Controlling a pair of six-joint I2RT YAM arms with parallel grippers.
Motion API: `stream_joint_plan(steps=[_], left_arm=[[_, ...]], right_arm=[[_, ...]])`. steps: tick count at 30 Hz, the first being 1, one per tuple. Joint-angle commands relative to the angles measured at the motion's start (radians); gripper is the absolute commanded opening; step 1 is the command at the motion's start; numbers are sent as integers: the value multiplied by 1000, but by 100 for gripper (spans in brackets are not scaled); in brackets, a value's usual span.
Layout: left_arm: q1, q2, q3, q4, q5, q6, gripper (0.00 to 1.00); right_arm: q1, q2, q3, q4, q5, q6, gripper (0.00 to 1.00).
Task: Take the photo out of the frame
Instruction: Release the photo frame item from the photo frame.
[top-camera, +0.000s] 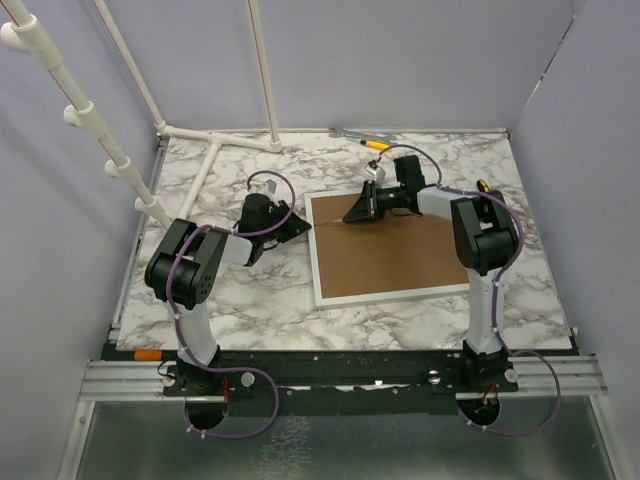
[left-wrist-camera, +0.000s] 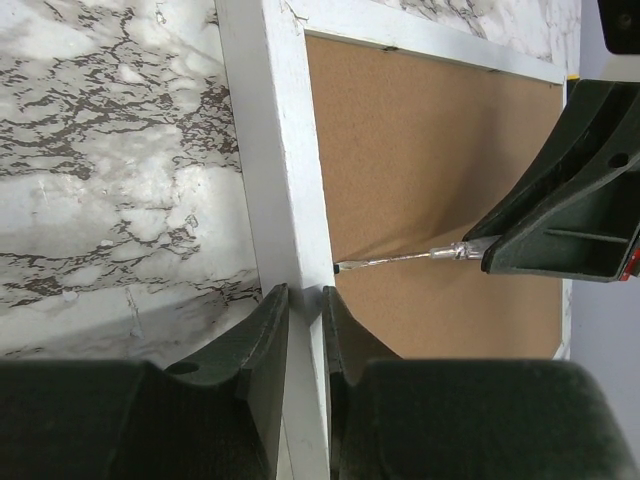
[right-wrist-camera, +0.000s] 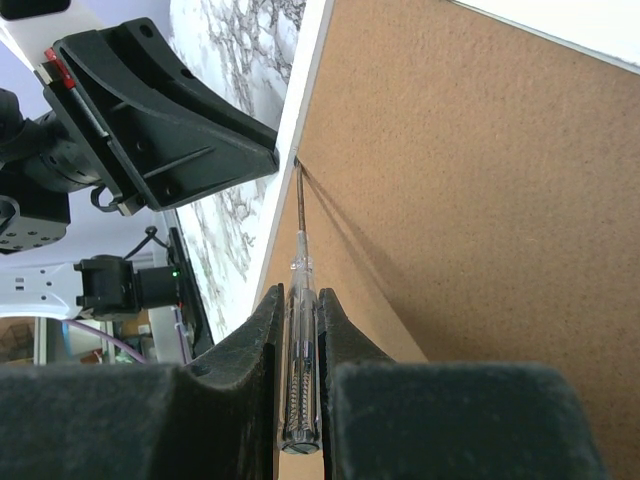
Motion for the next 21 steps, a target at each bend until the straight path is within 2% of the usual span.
stream_joint_plan(steps=[1, 21], left_arm=[[1, 14, 24, 29, 38, -3, 20], [1, 29, 34, 29, 55, -6, 15]], right_arm=[[9, 34, 22, -34, -12, -24, 1], [16, 63, 57, -40, -20, -18, 1]])
